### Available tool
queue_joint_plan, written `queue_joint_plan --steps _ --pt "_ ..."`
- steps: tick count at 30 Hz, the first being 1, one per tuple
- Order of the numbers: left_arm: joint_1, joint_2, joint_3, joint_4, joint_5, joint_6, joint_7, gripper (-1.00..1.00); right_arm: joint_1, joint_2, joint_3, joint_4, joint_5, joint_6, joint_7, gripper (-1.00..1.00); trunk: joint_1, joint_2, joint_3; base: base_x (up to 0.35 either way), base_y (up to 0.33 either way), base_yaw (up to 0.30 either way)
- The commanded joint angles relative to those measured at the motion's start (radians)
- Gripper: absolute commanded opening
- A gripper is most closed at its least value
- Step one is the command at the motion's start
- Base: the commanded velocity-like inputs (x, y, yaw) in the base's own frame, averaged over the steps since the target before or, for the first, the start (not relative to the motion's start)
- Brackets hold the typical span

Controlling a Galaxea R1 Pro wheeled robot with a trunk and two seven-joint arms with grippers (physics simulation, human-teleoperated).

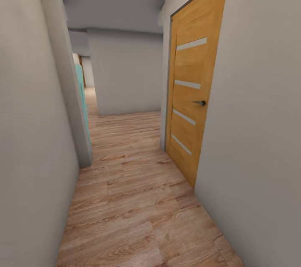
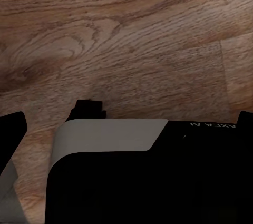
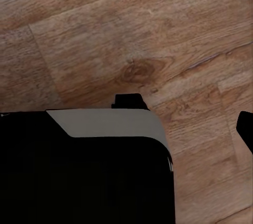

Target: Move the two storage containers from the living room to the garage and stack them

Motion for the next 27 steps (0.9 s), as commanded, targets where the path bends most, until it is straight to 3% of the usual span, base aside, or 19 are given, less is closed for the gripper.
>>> queue_joint_plan --steps 1,10,21,27 --pt "-0.001 0.000 -0.003 0.000 0.010 0.000 0.000 1.00 -0.001 0.001 0.008 0.003 -0.009 -0.006 0.000 1.00 0.000 -0.001 -0.001 0.000 0.000 0.271" --pt "-0.001 -0.001 -0.003 0.000 0.010 0.000 0.002 1.00 -0.001 0.000 0.008 0.002 -0.010 -0.006 0.000 1.00 0.000 -0.001 -0.001 0.000 0.000 0.218" --pt "-0.001 -0.003 -0.003 0.000 0.010 0.000 0.004 1.00 -0.001 -0.020 0.009 0.002 -0.008 -0.006 0.000 1.00 0.000 -0.001 -0.001 0.006 0.000 0.009" --pt "-0.001 -0.001 -0.003 0.000 0.010 0.002 0.001 1.00 -0.001 -0.021 0.009 0.002 -0.008 -0.006 0.000 1.00 0.000 -0.001 -0.001 0.230 0.000 0.000"
